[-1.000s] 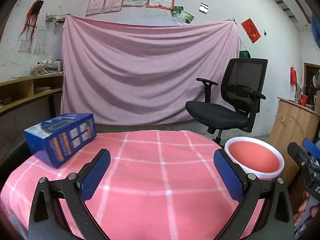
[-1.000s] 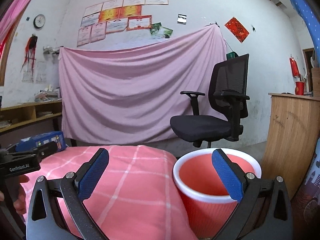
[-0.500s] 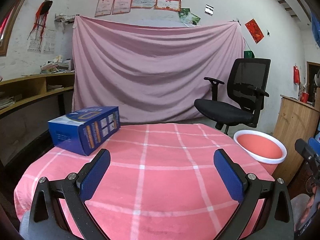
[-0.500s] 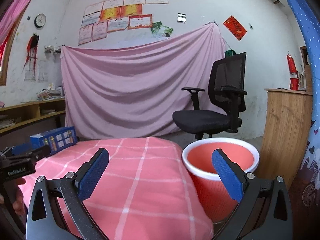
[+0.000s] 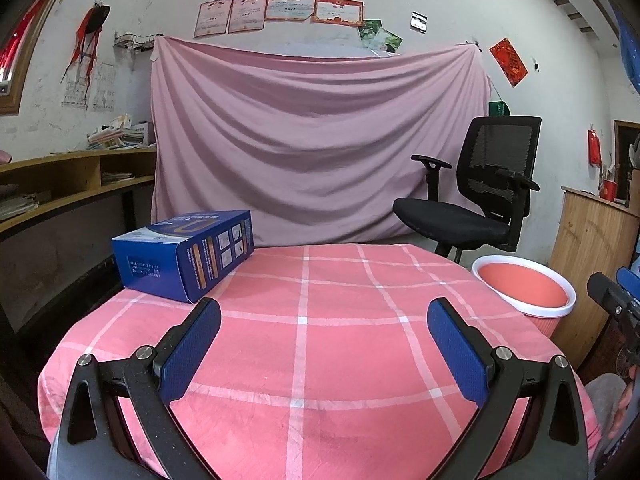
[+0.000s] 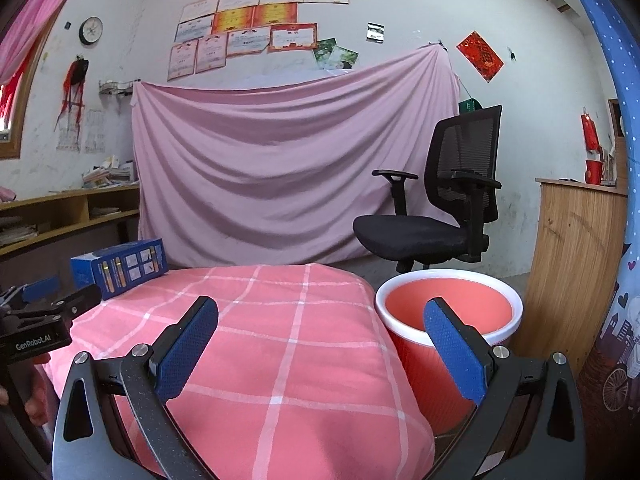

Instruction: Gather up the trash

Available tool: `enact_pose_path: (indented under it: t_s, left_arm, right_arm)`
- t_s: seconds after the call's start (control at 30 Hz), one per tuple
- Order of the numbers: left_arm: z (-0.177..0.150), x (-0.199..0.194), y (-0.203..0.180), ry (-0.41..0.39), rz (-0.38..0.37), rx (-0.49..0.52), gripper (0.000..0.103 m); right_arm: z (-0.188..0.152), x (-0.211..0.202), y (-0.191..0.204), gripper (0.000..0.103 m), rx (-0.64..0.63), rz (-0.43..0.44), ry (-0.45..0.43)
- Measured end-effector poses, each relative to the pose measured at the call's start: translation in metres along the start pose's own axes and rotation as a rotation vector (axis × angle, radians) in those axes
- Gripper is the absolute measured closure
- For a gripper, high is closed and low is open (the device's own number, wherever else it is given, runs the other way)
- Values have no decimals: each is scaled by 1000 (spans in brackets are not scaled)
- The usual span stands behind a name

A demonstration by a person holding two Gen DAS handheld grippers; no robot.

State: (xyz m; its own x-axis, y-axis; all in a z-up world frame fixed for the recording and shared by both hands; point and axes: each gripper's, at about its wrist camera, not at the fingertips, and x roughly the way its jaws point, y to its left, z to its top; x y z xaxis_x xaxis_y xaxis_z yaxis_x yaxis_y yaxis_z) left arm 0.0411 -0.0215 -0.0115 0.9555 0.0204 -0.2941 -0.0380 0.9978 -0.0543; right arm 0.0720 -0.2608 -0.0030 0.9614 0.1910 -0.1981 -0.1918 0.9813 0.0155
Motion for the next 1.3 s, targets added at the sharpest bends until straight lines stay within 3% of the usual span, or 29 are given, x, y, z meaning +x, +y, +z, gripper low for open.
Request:
enact_pose_path:
  t_s: [1.3]
  left_arm:
    - [0,-1,3,4,-4,12,2]
  right_arm:
    - [-6,4,-1,0,8,5,15]
